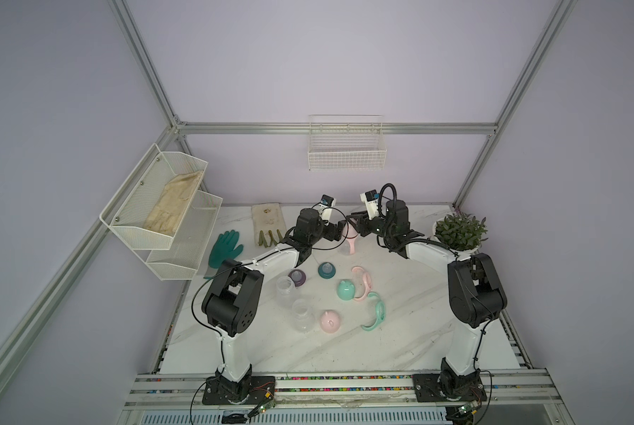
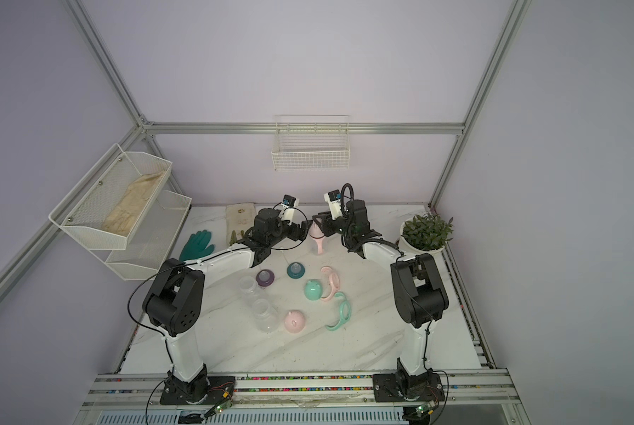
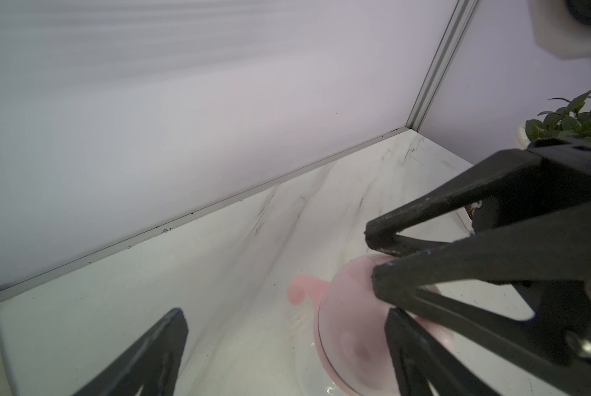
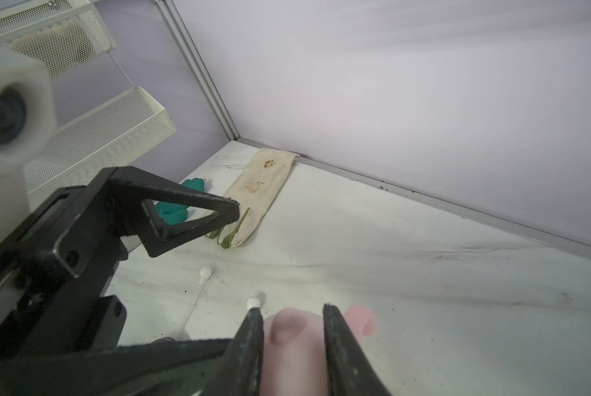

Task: Assemble the baby bottles
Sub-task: Close the lid on the baby bottle.

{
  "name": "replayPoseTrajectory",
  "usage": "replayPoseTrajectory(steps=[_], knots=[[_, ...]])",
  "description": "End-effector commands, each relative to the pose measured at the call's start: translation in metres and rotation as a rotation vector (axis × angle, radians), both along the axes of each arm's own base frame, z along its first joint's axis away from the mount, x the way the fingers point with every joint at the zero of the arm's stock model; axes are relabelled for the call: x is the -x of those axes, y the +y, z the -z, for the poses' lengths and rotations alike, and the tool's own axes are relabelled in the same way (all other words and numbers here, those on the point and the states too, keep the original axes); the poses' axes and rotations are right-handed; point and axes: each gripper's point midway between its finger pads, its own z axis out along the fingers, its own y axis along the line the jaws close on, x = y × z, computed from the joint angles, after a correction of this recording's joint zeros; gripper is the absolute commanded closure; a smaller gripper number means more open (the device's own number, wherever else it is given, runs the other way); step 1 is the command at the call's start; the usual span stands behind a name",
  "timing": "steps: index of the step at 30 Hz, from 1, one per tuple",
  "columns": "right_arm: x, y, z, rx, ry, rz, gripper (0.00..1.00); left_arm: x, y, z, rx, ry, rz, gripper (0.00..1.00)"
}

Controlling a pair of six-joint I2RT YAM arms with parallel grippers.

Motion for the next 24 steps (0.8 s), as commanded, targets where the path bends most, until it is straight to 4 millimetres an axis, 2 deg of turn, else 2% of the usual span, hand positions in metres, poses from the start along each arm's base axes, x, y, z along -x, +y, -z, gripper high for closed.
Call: replayPoseTrajectory(steps=[1,14,24], knots=[[0.04,-0.024,0.143,0.208,0.399,0.074,0.68,-0.004,-0.008,-0.021,0.035,-0.052,0.012,0.09],[0.063,-0.037,0.184,0.257,0.494,0.133,0.7,-0.003,-0.007,-0.007,0.008,-0.033,0.014,0.1],[0.078,-0.044,0.204,0.283,0.541,0.165,0.71,0.0,-0.009,0.01,-0.009,0.001,0.03,0.11]])
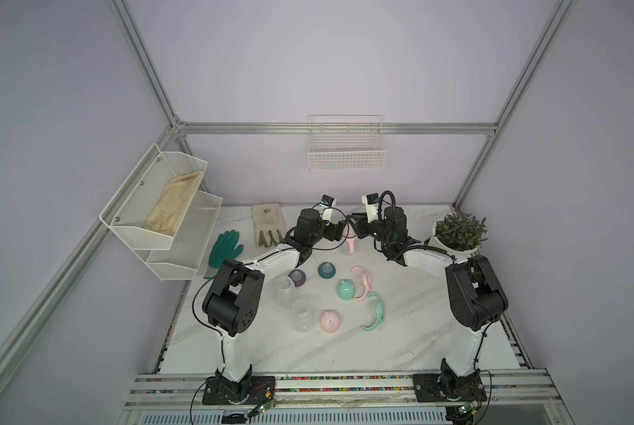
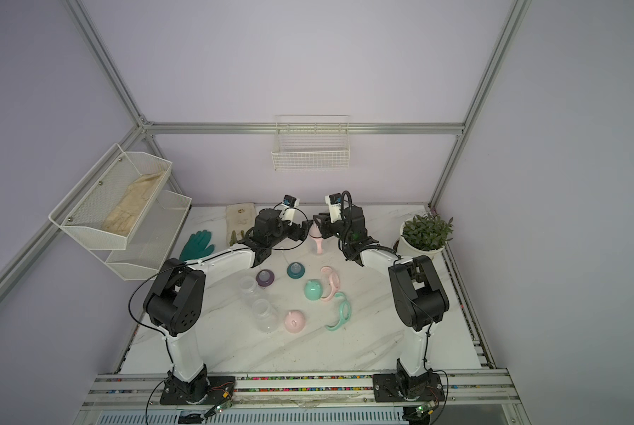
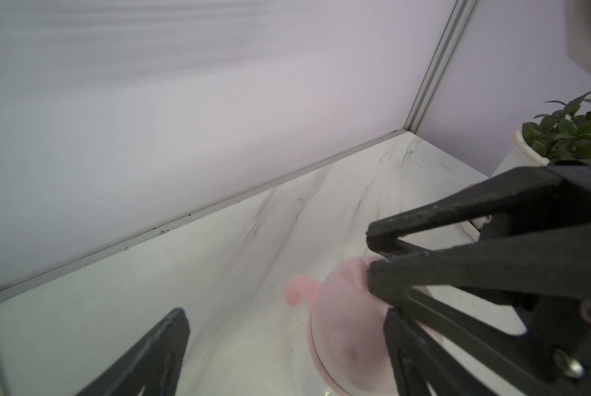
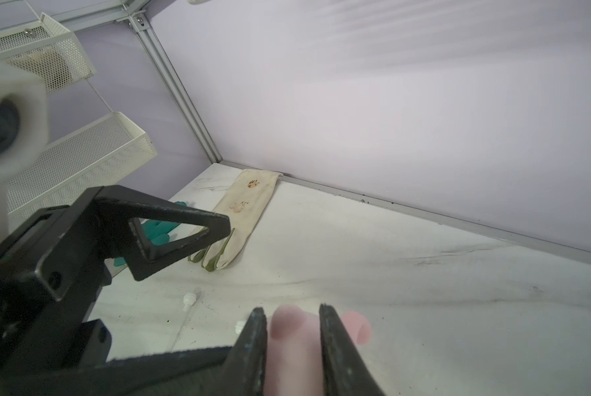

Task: Assemble the baby bottles
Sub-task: Close the lid on the baby bottle.

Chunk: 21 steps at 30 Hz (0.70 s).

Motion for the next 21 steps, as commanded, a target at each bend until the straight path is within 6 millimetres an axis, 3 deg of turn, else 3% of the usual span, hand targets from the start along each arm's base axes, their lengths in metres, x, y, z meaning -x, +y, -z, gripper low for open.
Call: replayPoseTrajectory(steps=[1,21], knots=[[0.077,-0.042,0.195,0.273,0.597,0.064,0.71,0.0,-0.007,0.011,-0.013,0.008,0.027,0.11],[0.095,-0.035,0.208,0.318,0.657,0.084,0.72,0.014,-0.025,0.05,-0.09,0.1,0.144,0.17]])
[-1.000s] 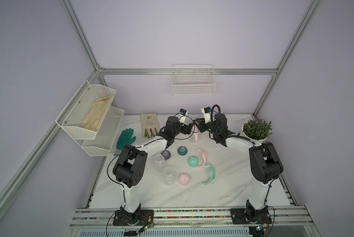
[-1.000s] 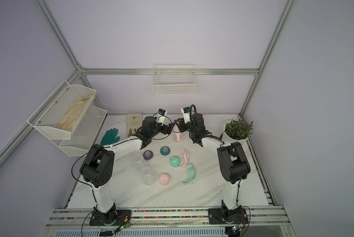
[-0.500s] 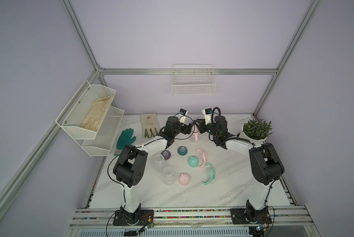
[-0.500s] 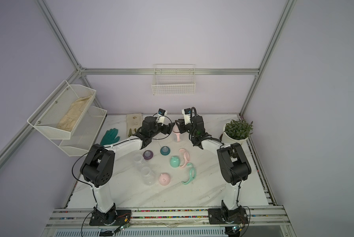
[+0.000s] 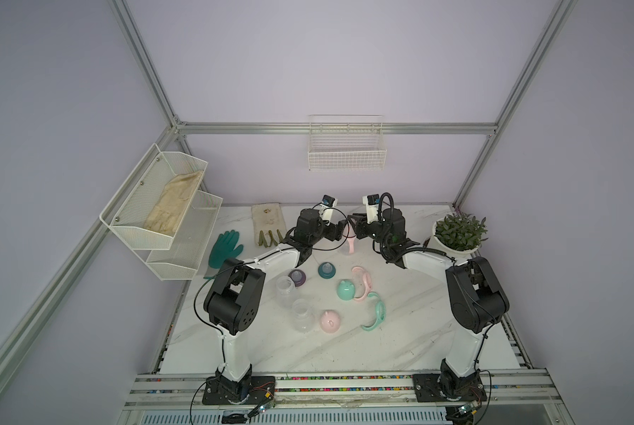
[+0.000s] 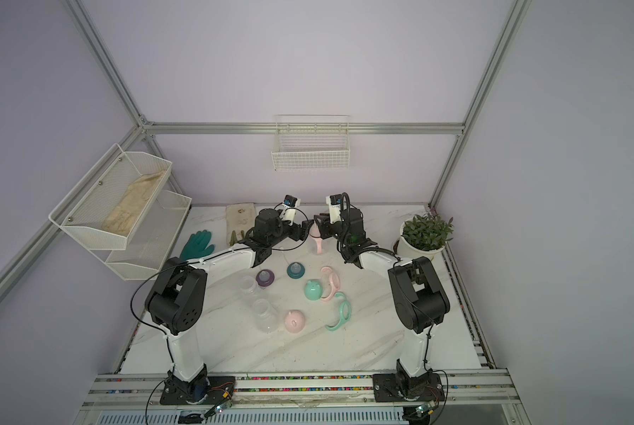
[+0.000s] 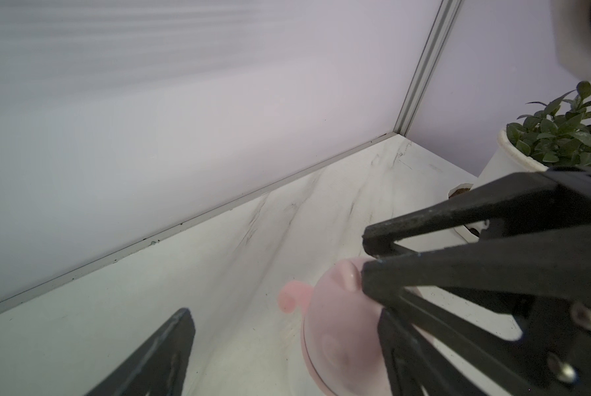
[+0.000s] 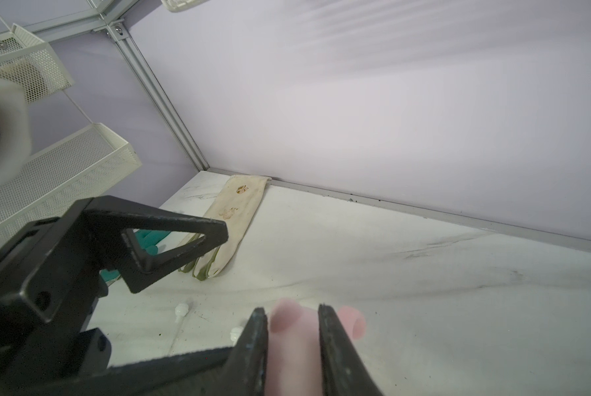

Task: Assemble the baby bottles
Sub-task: Close the lid on the baby bottle.

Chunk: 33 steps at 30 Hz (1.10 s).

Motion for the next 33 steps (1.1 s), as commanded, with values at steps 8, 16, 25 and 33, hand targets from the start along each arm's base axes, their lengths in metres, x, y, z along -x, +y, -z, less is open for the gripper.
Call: replayPoseTrajectory(steps=[8,16,25,33], knots=[[0.109,-0.037,0.211,0.328,0.688,0.021,0.72,0.02,-0.02,0.053,-0.115,0.126,0.121,0.19],[0.122,-0.037,0.225,0.345,0.739,0.035,0.72,0.028,-0.024,0.067,-0.139,0.159,0.147,0.19],[0.119,-0.038,0.22,0.341,0.749,0.058,0.72,0.027,-0.019,0.063,-0.137,0.156,0.124,0.19],[0.089,-0.031,0.175,0.281,0.678,0.093,0.72,0.024,-0.015,0.041,-0.117,0.123,0.111,0.18]])
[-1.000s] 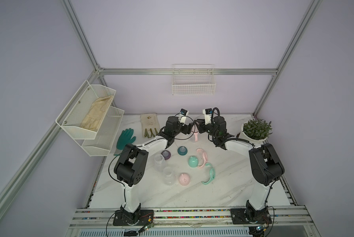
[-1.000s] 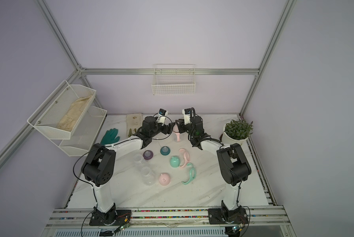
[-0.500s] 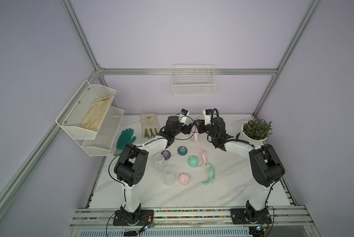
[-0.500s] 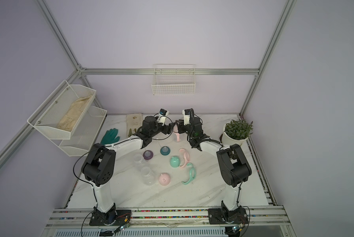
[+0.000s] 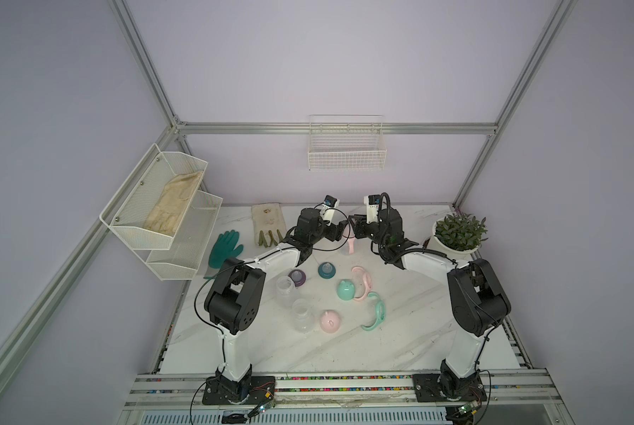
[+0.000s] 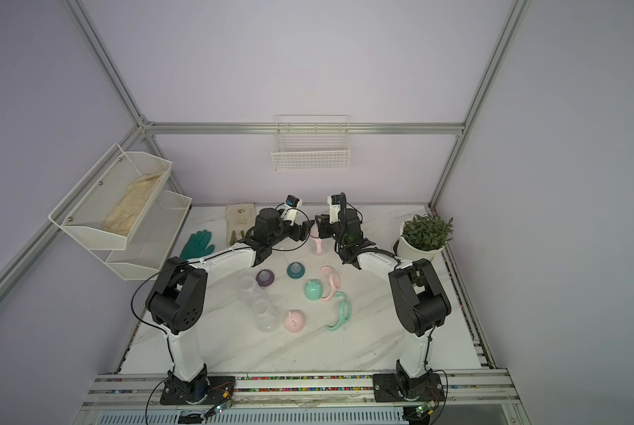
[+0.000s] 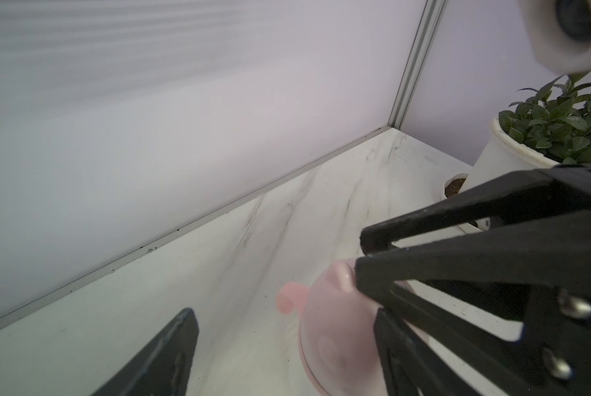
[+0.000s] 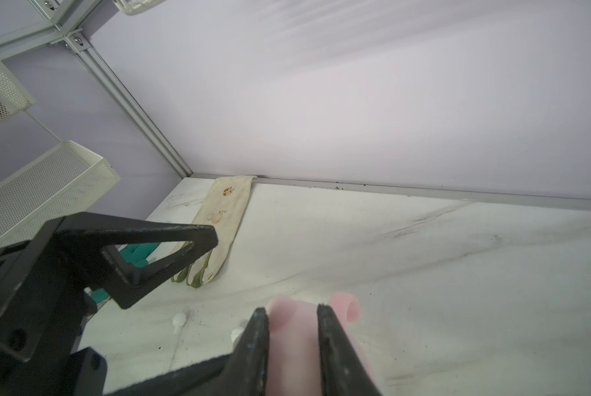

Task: Assemble the baby bottles
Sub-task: Close the lid on the baby bottle.

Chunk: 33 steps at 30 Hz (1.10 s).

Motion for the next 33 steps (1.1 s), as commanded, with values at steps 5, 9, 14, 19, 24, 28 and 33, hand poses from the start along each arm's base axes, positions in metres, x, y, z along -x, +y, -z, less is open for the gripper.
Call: replayPoseTrajectory(steps=[5,9,14,19,24,28,33], knots=[[0.068,-0.029,0.148,0.247,0.569,0.008,0.72,0.021,-0.006,0.028,-0.075,0.115,0.057,0.18],[0.06,-0.027,0.133,0.238,0.545,0.007,0.72,0.019,0.004,0.011,-0.058,0.09,0.014,0.16],[0.052,-0.023,0.122,0.236,0.526,-0.002,0.72,0.021,0.018,-0.016,-0.032,0.064,-0.018,0.14],[0.043,-0.018,0.102,0.226,0.489,-0.013,0.72,0.033,0.038,-0.044,-0.021,0.017,-0.074,0.1],[0.03,-0.014,0.077,0.231,0.438,-0.021,0.7,0.048,0.055,-0.059,-0.028,-0.003,-0.103,0.03],[0.018,-0.011,0.055,0.246,0.393,-0.032,0.68,0.06,0.068,-0.061,-0.038,-0.002,-0.119,0.0],[0.005,-0.007,0.026,0.244,0.339,-0.038,0.63,0.069,0.079,-0.053,-0.065,0.016,-0.142,0.0]])
